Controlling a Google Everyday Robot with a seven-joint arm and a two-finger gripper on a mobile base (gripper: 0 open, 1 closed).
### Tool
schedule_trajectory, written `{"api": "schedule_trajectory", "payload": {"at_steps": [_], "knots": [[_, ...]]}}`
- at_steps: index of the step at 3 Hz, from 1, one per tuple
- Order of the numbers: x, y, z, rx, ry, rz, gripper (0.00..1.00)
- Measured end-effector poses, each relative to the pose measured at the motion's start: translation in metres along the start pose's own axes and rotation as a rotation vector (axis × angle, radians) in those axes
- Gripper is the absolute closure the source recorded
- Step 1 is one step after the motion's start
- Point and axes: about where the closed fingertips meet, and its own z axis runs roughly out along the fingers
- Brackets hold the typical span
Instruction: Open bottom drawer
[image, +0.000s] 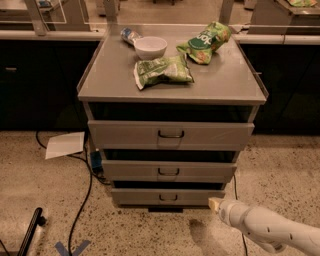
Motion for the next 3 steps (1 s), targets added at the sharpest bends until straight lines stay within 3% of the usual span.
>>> {"api": "schedule_trajectory", "payload": {"at_steps": [2, 3], "knots": [[0.043, -0.016, 0.042, -0.167, -0.073, 0.022, 1.00], [0.065, -0.029, 0.072, -0.189, -0.049, 0.062, 1.00]]}}
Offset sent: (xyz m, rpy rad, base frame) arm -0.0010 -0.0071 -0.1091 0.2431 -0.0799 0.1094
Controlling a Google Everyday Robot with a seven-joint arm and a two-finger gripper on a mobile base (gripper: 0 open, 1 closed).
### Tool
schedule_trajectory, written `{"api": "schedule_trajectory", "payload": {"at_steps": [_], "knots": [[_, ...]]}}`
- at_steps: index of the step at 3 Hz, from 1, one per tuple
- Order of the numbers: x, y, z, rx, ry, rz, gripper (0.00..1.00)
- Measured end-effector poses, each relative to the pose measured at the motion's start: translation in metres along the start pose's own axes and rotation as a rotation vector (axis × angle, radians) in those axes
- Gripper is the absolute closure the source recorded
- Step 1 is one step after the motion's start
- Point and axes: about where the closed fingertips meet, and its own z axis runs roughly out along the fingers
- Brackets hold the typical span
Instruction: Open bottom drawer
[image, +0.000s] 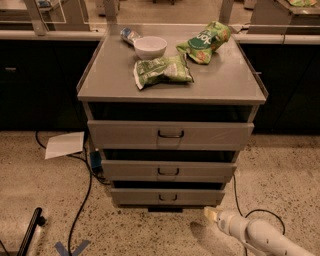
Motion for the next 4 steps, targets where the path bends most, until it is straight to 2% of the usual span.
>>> {"api": "schedule_trajectory", "payload": {"at_steps": [1, 2, 3, 4], "knots": [[0.000, 0.000, 0.000, 0.000, 0.000, 0.000, 1.00], [0.015, -0.015, 0.011, 0.039, 0.007, 0.038, 1.00], [0.037, -0.040, 0.028, 0.060, -0.018, 0.105, 1.00], [0.043, -0.077, 0.055, 0.082, -0.078, 0.159, 1.00]]}}
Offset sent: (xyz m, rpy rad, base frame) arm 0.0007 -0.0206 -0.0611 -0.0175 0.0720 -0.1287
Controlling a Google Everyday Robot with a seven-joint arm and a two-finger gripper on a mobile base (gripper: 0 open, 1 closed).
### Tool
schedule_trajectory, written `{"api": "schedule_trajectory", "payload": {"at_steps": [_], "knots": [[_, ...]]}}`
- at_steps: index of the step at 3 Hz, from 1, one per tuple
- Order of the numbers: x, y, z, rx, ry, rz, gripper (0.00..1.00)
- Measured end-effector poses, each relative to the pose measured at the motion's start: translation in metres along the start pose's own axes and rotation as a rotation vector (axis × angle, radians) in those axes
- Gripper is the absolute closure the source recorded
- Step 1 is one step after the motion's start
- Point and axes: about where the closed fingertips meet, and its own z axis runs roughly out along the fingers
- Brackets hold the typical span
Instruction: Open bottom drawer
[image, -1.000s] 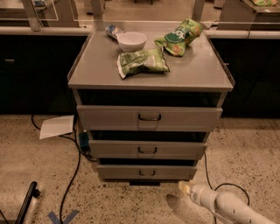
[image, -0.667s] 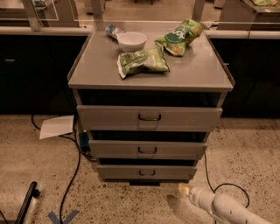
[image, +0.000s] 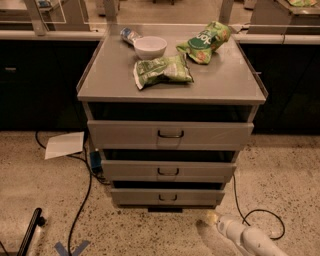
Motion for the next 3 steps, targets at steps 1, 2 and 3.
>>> {"api": "schedule_trajectory", "payload": {"at_steps": [1, 2, 3], "knots": [[-0.012, -0.024, 0.026, 0.023, -0.049, 0.016, 1.00], [-0.018, -0.034, 0.025, 0.040, -0.063, 0.020, 1.00], [-0.010, -0.036, 0.031, 0.045, -0.068, 0.059, 1.00]]}}
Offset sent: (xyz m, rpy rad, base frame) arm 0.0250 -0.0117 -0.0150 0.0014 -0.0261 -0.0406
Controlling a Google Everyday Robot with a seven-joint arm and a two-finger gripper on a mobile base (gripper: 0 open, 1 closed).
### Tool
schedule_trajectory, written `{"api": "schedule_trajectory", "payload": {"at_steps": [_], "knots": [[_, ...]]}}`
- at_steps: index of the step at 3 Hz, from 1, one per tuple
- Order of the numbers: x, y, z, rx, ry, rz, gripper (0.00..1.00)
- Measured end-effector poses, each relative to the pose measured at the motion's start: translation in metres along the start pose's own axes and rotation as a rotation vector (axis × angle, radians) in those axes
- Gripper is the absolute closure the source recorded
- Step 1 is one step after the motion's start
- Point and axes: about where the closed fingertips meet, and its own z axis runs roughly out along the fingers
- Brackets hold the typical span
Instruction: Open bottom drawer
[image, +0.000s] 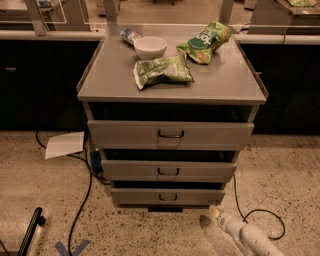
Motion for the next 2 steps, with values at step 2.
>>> {"api": "schedule_trajectory", "payload": {"at_steps": [2], "knots": [[-0.025, -0.006, 0.047, -0.014, -0.061, 0.002, 1.00]]}}
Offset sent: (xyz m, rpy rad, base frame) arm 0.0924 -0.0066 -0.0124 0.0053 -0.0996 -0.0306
